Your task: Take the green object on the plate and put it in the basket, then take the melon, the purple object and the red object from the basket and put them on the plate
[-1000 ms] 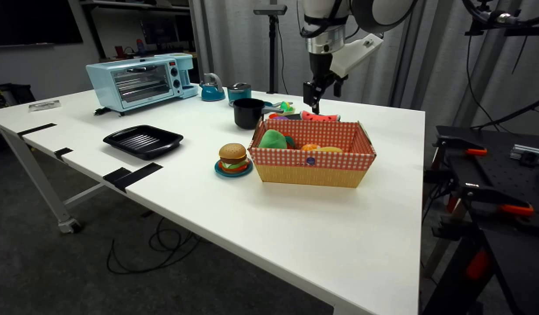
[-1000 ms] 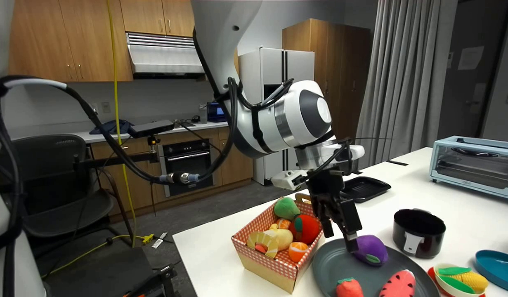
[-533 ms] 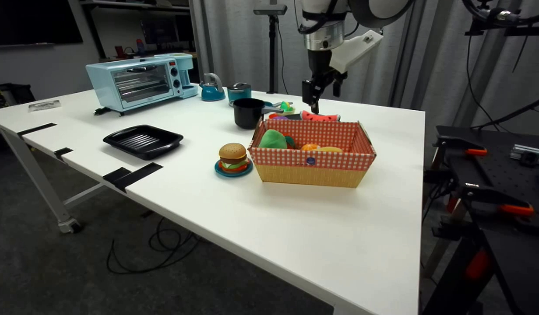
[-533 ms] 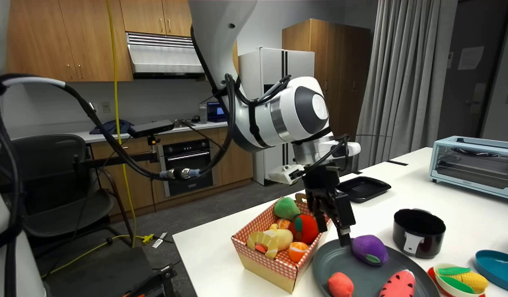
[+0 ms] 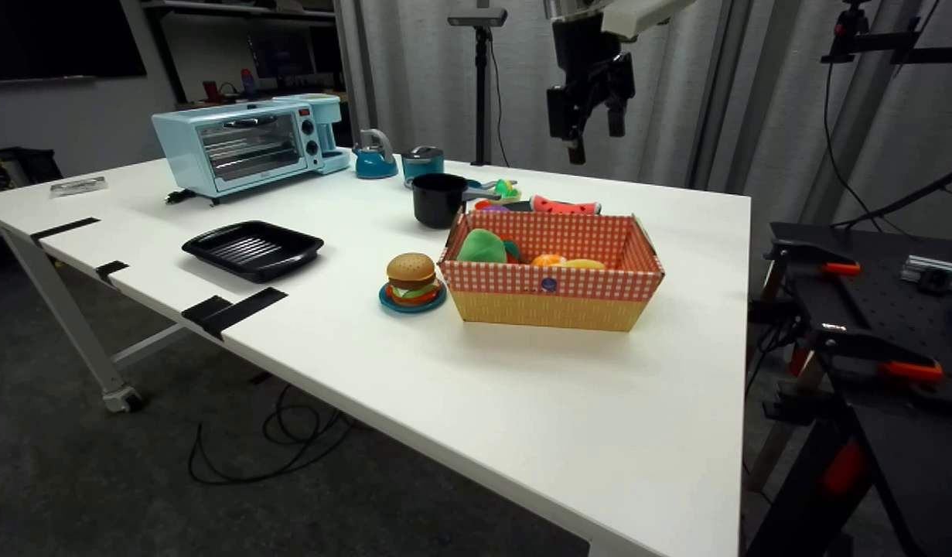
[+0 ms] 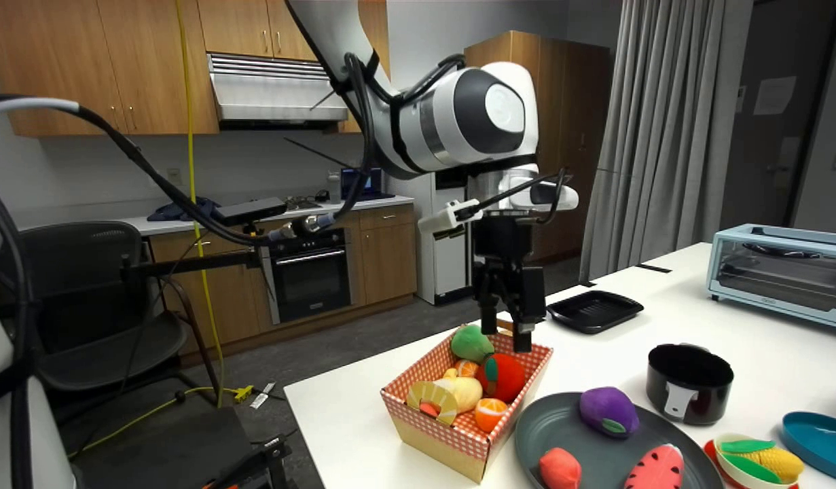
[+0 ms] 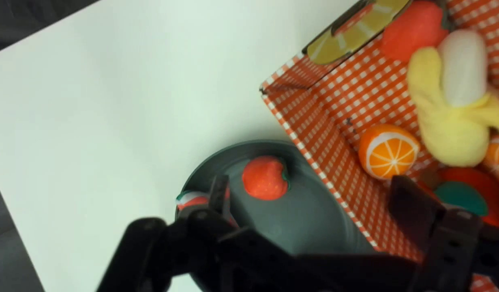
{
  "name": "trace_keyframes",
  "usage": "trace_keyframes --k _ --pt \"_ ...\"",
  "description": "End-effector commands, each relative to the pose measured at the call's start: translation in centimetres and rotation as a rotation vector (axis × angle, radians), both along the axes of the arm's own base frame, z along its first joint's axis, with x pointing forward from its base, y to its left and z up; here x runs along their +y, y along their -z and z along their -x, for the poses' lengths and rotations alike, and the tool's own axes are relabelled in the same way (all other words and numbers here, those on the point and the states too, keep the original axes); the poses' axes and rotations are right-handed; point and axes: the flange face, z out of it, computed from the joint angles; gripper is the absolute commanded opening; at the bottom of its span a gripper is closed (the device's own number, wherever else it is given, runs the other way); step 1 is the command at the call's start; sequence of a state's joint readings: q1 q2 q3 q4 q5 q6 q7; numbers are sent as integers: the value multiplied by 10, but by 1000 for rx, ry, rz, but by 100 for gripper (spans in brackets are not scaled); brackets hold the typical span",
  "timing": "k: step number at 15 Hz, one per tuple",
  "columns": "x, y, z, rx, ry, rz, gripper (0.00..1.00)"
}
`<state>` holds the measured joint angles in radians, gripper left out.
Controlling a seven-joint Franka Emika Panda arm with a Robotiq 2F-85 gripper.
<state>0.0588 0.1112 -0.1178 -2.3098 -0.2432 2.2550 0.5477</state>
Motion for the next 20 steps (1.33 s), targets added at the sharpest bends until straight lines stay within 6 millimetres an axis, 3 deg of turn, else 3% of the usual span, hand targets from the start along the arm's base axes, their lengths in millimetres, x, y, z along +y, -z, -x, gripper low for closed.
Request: trace_keyframes --k 1,4,7,20 --pt "4 -40 25 73 -10 -162 100" --pt "8 -61 40 95 -44 -269 100" --pt "7 -70 56 116 -87 -330 100" --pt "13 -70 142 126 -250 -212 100"
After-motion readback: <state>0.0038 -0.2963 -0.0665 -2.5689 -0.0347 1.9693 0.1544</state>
